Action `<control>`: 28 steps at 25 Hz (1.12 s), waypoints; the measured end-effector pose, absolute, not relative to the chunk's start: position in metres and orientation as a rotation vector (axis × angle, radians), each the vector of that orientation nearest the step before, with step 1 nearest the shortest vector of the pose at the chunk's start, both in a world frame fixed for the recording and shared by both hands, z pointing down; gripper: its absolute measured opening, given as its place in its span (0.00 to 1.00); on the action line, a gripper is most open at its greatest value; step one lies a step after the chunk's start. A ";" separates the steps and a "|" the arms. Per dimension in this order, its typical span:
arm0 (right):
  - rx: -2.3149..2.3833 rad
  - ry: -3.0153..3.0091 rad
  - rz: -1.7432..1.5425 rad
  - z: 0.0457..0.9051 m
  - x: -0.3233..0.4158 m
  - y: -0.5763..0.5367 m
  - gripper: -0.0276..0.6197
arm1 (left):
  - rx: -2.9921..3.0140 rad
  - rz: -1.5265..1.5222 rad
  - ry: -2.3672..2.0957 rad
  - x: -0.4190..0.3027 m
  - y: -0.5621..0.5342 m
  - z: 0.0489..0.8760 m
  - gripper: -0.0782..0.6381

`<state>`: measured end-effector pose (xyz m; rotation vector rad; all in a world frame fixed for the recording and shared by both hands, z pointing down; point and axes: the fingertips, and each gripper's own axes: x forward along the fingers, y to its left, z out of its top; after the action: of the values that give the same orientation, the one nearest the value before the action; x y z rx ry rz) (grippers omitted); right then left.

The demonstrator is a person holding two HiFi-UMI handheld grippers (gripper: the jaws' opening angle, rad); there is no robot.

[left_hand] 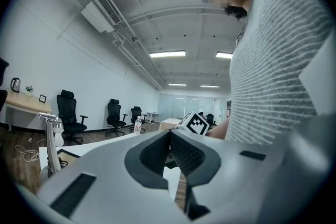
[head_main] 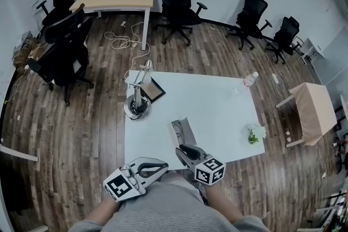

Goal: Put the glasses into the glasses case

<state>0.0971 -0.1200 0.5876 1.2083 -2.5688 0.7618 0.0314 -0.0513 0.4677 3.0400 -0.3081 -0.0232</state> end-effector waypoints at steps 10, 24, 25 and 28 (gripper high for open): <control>1.146 -2.595 0.655 0.580 0.098 -0.111 0.06 | 3.038 -0.025 -0.283 0.035 -0.052 0.466 0.12; 1.119 -2.591 0.685 0.582 0.096 -0.110 0.06 | 3.040 -0.022 -0.285 0.036 -0.049 0.466 0.12; 1.116 -2.589 0.685 0.582 0.096 -0.110 0.06 | 3.040 -0.022 -0.286 0.036 -0.049 0.466 0.12; 1.110 -2.585 0.685 0.584 0.096 -0.110 0.06 | 3.035 -0.020 -0.289 0.037 -0.049 0.467 0.12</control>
<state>0.0962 -0.1098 0.5841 1.1100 -2.5852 0.6846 0.0366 -0.0488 0.4666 3.0347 -0.2891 -0.0205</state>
